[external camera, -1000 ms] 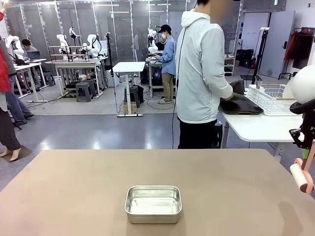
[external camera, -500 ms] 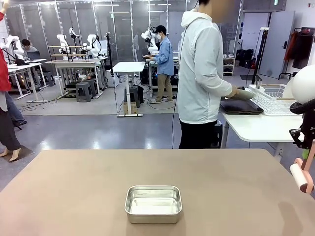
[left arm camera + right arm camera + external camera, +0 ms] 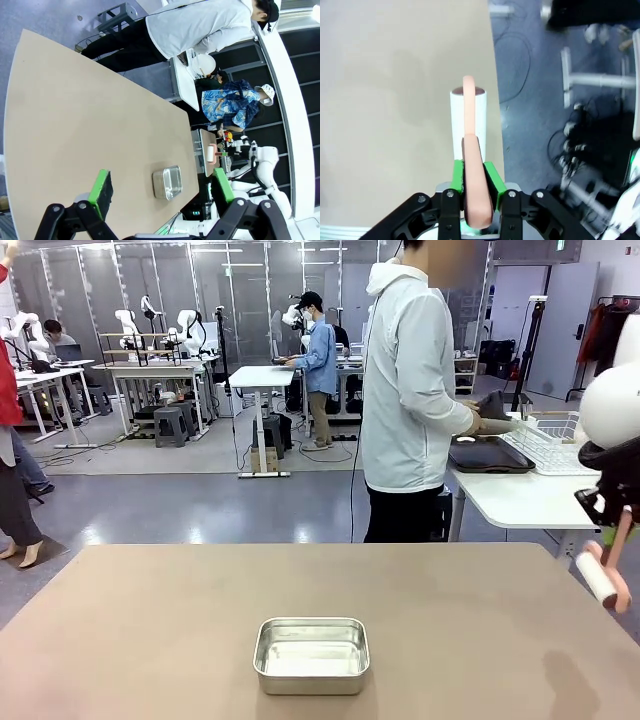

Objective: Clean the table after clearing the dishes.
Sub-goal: Place the Lint Roller back on top of the Airtight Container.

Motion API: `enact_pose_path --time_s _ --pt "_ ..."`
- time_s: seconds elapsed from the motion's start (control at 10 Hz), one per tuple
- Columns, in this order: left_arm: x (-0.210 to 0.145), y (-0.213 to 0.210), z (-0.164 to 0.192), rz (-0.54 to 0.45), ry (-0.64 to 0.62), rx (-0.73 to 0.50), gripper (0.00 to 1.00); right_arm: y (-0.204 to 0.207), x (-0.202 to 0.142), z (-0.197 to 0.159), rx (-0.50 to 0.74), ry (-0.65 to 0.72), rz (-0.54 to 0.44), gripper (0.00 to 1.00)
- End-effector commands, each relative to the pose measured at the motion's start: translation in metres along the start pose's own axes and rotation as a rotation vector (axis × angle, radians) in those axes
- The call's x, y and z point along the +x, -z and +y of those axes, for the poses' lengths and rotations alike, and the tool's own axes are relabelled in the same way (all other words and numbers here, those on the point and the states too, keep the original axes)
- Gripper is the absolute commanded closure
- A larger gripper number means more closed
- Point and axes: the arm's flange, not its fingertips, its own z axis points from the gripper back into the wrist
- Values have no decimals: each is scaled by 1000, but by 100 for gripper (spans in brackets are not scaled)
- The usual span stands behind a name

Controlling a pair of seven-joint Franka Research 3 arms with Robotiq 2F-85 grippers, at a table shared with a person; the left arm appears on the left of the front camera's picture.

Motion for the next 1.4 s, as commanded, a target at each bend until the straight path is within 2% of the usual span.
enact_pose_path --time_s 0.0,0.3,0.6,0.9,1.3 --pt "0 -3 0 10 14 -7 0 -50 -13 43 -16 -251 -149 78" --pt "0 -3 0 10 14 -7 0 -85 -33 133 28 -619 -170 78" --pt "0 -3 0 10 14 -7 0 -109 -71 226 116 -932 -224 78" --pt "0 -3 0 10 14 -7 0 -130 -113 277 231 -1159 -292 78" --pt "0 -3 0 10 14 -7 0 -125 -145 340 320 -1364 -262 78"
